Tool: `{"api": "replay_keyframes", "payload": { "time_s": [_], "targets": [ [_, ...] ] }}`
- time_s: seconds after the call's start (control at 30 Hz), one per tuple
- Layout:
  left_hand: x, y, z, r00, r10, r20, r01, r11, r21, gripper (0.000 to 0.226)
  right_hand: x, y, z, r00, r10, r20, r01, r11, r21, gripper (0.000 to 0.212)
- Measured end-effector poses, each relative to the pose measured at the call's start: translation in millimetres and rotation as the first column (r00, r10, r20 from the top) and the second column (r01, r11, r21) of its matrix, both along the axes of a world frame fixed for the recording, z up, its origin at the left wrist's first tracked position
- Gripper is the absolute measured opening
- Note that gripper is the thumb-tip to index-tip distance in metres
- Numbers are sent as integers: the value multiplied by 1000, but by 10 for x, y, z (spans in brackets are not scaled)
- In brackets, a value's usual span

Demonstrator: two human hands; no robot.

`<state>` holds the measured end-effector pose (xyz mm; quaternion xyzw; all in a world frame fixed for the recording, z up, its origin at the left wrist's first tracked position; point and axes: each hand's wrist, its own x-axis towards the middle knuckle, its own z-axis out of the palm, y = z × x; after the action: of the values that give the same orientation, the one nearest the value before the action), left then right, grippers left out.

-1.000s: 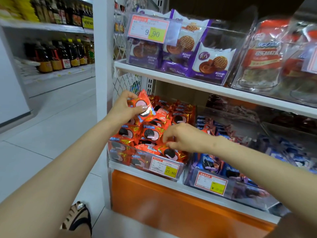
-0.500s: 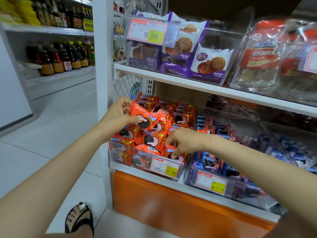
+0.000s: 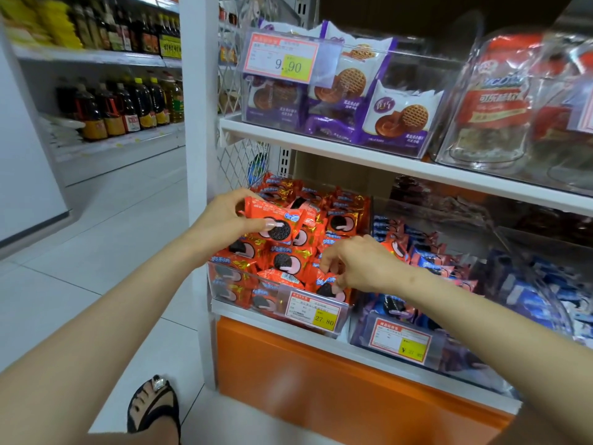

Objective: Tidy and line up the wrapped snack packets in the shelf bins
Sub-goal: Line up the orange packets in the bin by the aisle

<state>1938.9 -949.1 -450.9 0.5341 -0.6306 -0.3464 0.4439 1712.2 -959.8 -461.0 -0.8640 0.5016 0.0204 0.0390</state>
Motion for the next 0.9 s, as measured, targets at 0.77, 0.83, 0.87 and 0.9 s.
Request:
{"api": "replay_keyframes", "payload": {
  "time_s": [0.77,0.83,0.87,0.9],
  "targets": [
    [-303,-254,-247,349,100,932,286,936,-208,47,-253,32,224,745,-202,635,178,979,103,24],
    [-262,-255,-151,465,87,881,249,942,-225,42,-257,35,231,722,-197,663,179,979,95,23],
    [-226,-251,-96,529,82,845,231,944,-236,40,-261,39,245,702,-199,684,186,978,93,23],
    [-182,-253,-48,575,70,815,220,946,-237,40,-270,41,260,680,-203,705,195,976,93,23]
  ]
}}
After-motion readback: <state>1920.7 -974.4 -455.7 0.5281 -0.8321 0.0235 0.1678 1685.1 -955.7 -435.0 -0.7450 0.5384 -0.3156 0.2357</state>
